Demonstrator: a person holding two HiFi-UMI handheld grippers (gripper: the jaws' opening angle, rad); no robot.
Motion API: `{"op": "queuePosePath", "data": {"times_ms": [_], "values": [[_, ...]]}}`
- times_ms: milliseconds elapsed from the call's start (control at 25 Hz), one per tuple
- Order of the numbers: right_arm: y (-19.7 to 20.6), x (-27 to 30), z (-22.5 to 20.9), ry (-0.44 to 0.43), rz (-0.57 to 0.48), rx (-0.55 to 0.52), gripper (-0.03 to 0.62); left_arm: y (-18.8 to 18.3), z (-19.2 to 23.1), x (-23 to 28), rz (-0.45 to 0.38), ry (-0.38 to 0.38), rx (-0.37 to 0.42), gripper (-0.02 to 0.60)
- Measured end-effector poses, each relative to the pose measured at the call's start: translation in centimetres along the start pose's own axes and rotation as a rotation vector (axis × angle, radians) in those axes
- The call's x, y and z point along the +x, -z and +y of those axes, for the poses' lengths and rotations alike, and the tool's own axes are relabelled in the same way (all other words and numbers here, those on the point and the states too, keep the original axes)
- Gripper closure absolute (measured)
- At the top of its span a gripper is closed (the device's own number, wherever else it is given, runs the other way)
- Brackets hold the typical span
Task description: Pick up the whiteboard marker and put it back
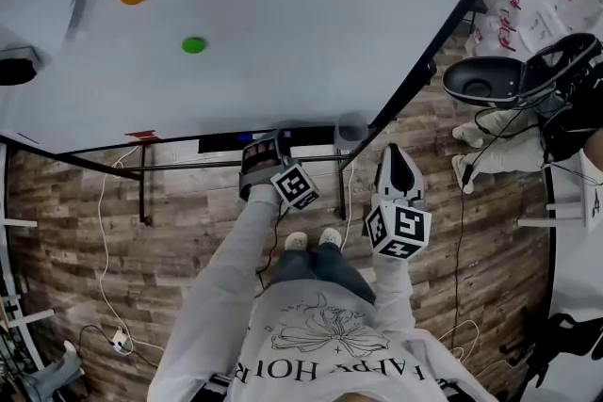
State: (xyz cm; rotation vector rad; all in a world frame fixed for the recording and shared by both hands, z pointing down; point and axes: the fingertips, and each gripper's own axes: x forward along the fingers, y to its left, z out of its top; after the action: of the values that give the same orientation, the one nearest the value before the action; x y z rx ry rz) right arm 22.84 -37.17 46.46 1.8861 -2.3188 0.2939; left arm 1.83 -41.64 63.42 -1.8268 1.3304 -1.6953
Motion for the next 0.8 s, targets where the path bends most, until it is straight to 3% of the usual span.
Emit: {"op": "queuePosePath", "data": {"times_ms": [320, 800], "values": [[-1.4, 0.0, 2.2, -0.056, -0.033, -0.015, 0.583, -1.1, 5.8, -5.5, -0.09, -0.136, -0.101, 0.561], [-4.4, 1.1, 8.9, -0.215, -0.09, -0.06, 0.583, 1.0, 14.7, -15.0, -0.298, -0.116, -0.806, 0.574]]}}
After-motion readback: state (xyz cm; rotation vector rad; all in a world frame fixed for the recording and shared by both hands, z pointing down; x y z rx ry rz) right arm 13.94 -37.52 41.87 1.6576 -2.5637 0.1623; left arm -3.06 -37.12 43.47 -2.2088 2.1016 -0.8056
